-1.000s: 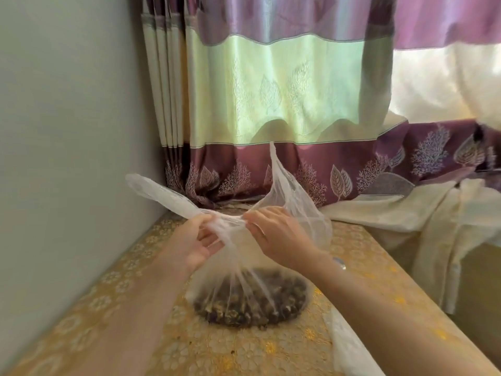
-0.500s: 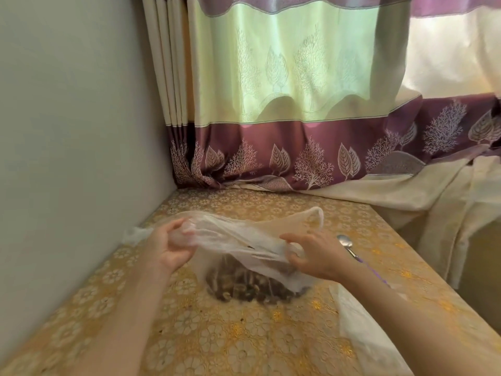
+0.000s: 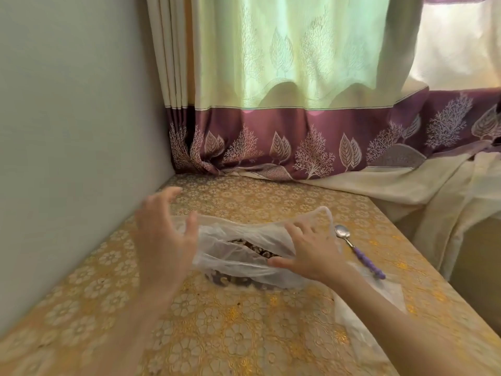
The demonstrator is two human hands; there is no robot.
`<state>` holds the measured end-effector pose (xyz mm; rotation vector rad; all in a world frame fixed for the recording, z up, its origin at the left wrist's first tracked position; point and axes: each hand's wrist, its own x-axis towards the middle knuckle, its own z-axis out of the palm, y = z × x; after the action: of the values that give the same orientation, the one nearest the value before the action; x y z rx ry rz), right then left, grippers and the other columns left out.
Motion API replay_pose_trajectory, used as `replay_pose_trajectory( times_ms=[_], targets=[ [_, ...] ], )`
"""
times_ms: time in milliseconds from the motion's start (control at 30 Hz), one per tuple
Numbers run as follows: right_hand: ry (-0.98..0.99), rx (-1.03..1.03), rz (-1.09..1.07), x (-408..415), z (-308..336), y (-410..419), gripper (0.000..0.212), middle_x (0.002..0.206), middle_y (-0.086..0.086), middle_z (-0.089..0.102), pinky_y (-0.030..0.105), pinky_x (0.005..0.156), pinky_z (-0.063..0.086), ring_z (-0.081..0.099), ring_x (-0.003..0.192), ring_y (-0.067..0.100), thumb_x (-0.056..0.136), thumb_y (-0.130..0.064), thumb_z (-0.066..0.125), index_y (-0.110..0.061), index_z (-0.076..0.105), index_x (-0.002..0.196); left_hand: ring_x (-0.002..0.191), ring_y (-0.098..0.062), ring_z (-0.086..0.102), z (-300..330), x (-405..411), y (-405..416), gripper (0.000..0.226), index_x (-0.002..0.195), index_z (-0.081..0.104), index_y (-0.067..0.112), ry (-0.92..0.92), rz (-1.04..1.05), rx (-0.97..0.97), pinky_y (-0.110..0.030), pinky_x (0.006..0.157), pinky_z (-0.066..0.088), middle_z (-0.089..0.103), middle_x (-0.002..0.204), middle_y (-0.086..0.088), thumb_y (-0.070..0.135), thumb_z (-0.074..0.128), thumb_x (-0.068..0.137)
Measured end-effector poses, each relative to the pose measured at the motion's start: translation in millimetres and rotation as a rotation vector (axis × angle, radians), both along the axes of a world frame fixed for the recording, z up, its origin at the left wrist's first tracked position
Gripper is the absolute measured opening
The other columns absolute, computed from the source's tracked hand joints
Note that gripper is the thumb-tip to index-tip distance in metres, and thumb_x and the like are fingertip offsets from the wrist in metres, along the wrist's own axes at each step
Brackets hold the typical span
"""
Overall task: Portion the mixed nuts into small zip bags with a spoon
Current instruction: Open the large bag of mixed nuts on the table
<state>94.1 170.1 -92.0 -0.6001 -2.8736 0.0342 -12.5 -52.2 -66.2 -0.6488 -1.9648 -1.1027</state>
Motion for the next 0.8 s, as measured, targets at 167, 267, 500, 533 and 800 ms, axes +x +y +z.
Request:
replay_pose_trajectory(
  times_ms=[167, 267, 500, 533, 800],
  targets=[
    [0.005, -0.095, -0.113, -3, -7, 12, 0.014, 0.105, 0.007, 0.059, 0.024, 0.065, 0.043, 0.056, 0.091, 0.021, 0.095, -0.019, 0.045, -0.011, 0.056, 0.096, 0.124, -0.021, 0.037, -35, -6, 33, 0.068, 0.137, 0.033, 0.029, -0.346, 0.065, -0.572, -0.036, 0.094, 0.043, 0.034, 0.137, -0.002, 0.053, 0.06, 0.08],
    [0.188, -0.768, -0.16, 3, 3, 32, 0.023, 0.075, 0.003, 0.06, 0.021, 0.051, 0.035, 0.051, 0.061, 0.013, 0.092, -0.015, 0.053, -0.008, 0.055, 0.07, 0.116, -0.022, 0.044, -46, -22, 31, 0.066, 0.138, 0.032, 0.029, -0.571, -0.001, -0.581, -0.028, 0.081, 0.048, 0.03, 0.14, -0.005, 0.035, 0.066, 0.082],
    [0.59, -2.086, -0.015, 6, 28, 62, 0.02, 0.064, 0.011, 0.067, 0.028, 0.057, 0.058, 0.067, 0.056, 0.019, 0.078, -0.008, 0.053, 0.006, 0.066, 0.086, 0.071, -0.023, 0.063, -22, -60, -5, 0.02, 0.098, 0.069, -0.003, -1.424, -0.828, 0.196, -0.029, 0.054, 0.057, 0.068, 0.09, -0.019, -0.001, 0.054, 0.085],
    [0.605, -2.119, 0.012, 4, 30, 62, 0.021, 0.064, 0.011, 0.067, 0.029, 0.057, 0.059, 0.067, 0.057, 0.019, 0.077, -0.008, 0.054, 0.005, 0.07, 0.078, 0.077, -0.028, 0.064, -19, -63, -13, 0.027, 0.103, 0.068, -0.006, -1.546, -0.947, 0.392, -0.034, 0.056, 0.059, 0.066, 0.098, -0.023, -0.004, 0.052, 0.081],
    [0.682, -2.327, 0.072, -9, 20, 54, 0.021, 0.075, 0.015, 0.065, 0.035, 0.063, 0.059, 0.066, 0.063, 0.024, 0.082, -0.012, 0.054, 0.005, 0.064, 0.089, 0.085, -0.004, 0.06, -30, -72, -4, 0.043, 0.117, 0.049, -0.008, -1.567, -1.044, 1.291, -0.019, 0.075, 0.054, 0.065, 0.084, -0.021, -0.005, 0.055, 0.074]
  ],
)
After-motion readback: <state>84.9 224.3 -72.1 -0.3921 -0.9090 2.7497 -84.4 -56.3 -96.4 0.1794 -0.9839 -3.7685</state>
